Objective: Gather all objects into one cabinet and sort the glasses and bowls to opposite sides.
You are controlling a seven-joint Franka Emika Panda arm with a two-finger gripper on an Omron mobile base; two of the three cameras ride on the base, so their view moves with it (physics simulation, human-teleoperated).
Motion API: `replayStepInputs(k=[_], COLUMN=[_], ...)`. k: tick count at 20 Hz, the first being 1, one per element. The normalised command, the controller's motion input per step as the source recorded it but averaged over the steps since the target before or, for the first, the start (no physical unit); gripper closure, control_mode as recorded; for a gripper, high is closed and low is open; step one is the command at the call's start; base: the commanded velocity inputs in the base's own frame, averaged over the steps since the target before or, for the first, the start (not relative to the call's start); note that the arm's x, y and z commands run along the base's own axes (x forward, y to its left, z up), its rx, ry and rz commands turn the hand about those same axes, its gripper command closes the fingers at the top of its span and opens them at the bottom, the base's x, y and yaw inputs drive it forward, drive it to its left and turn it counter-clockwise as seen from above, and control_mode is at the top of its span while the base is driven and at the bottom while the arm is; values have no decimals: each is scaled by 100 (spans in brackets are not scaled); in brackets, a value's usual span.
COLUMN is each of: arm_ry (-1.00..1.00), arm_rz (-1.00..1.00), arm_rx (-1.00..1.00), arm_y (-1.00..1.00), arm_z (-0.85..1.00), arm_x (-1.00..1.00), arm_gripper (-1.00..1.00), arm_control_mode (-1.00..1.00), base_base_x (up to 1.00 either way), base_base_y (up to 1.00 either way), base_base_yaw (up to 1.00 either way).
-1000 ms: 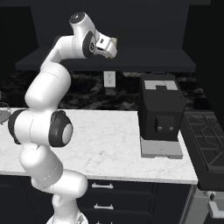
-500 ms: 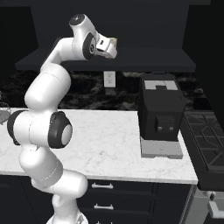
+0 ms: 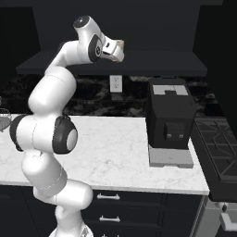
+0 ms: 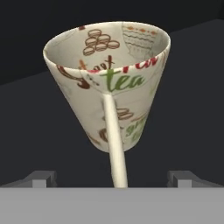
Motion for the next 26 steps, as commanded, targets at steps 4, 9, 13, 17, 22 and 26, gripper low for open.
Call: replayStepInputs(k=[4,9,13,17,22,26], arm_ry=[0,0,0,0,0,0], arm_rz=[-6,-5,0,0,0,-2], arm_rx=[0,0,0,0,0,0], arm_y=[0,0,11,20,12,0], arm_z=[0,0,0,0,0,0], arm_x=[18,14,17,26,18,3], arm_gripper=[-100,-100,-100,100,100,100], arm_control_mode=[-100,-100,-100,-100,-100,-100], base_base_x=[0,0,0,0,0,0], base_base_y=[0,0,0,0,0,0], base_base_yaw=[0,0,0,0,0,0])
